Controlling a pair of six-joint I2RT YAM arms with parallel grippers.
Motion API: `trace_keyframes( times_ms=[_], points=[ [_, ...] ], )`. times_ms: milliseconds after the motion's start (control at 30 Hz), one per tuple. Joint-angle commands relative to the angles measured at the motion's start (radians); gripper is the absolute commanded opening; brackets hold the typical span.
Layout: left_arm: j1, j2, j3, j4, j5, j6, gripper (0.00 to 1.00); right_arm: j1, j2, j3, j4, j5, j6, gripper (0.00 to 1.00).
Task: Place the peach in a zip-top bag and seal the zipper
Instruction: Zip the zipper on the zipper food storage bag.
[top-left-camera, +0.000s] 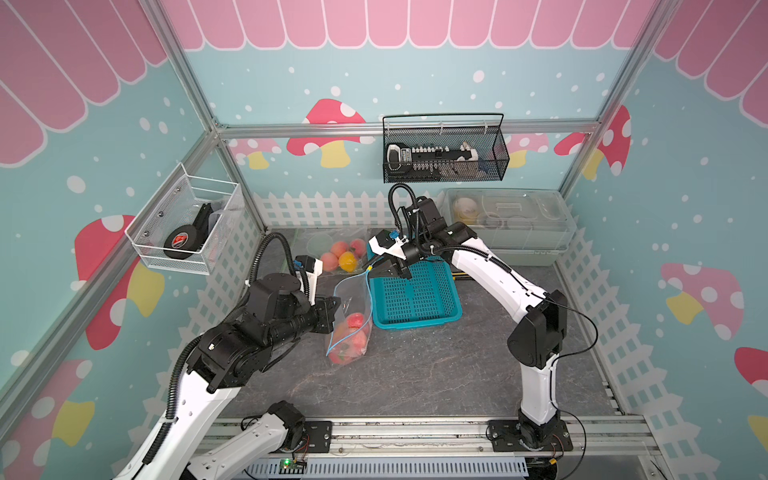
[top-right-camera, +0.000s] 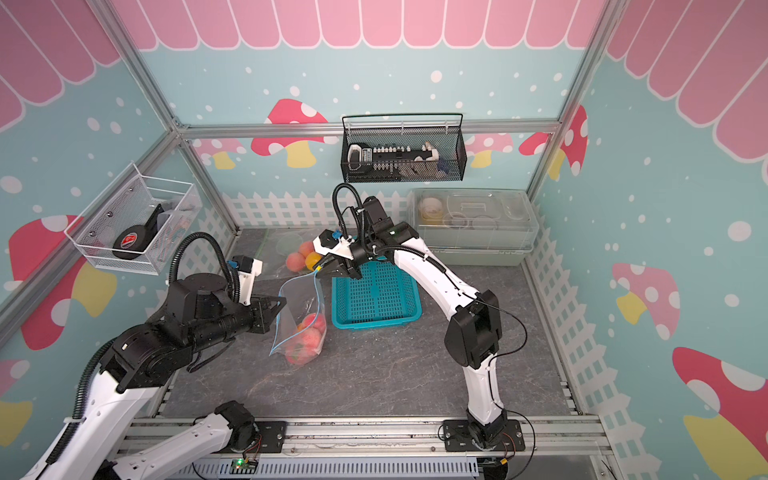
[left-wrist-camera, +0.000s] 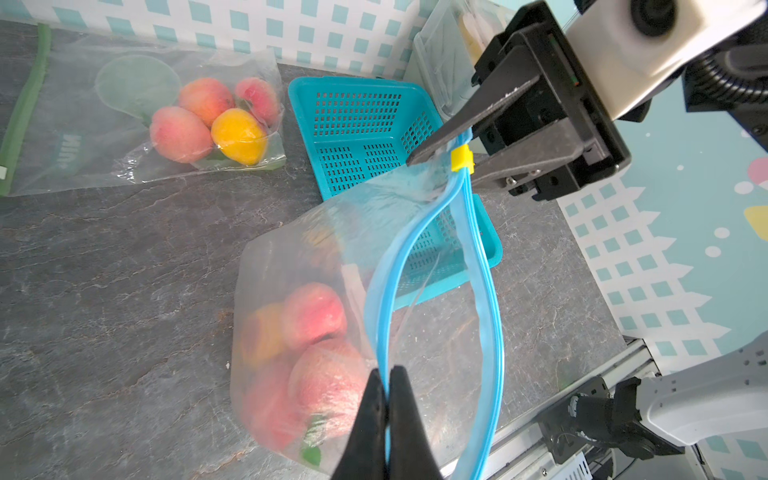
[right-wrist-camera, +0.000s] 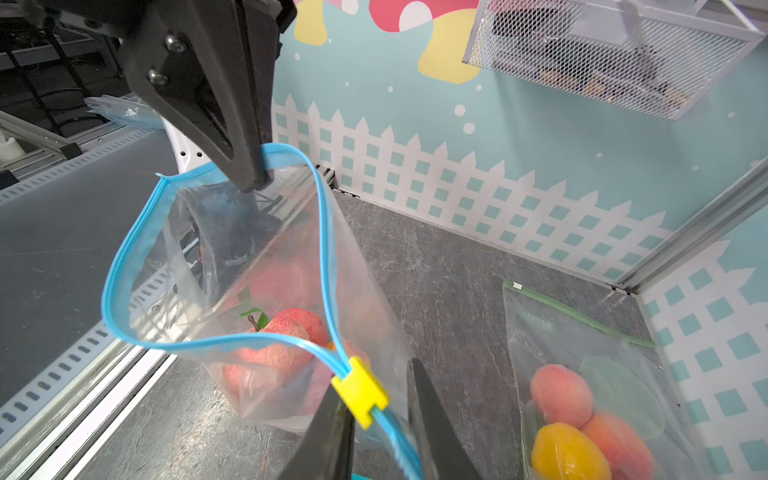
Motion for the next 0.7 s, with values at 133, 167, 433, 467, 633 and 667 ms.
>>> trace_keyframes(
  times_ms=[133,167,433,467,633,667],
  points=[
    [-0.004,-0.020,0.030,-0.012,-0.049,0.017,0.00,0.005,-0.020,-0.007,-0.028,-0.015,-0.029,0.13],
    [-0.004,-0.021,0.030,-0.012,-0.052,0.017,0.00,0.005,-0.024,-0.009,-0.029,-0.014,-0.026,0.12],
    [-0.003,-0.021,0.032,-0.011,-0.051,0.017,0.00,0.006,-0.024,-0.015,-0.026,-0.009,-0.023,0.18],
    [-0.003,-0.023,0.032,-0.011,-0.051,0.016,0.00,0.008,-0.024,-0.016,-0.025,-0.010,-0.022,0.20],
    [-0.004,-0.027,0.033,-0.011,-0.056,0.017,0.00,0.009,-0.021,-0.021,-0.025,-0.008,-0.024,0.22],
    [-0.003,-0.028,0.033,-0.011,-0.056,0.017,0.00,0.008,-0.020,-0.021,-0.025,-0.008,-0.024,0.22]
  ],
)
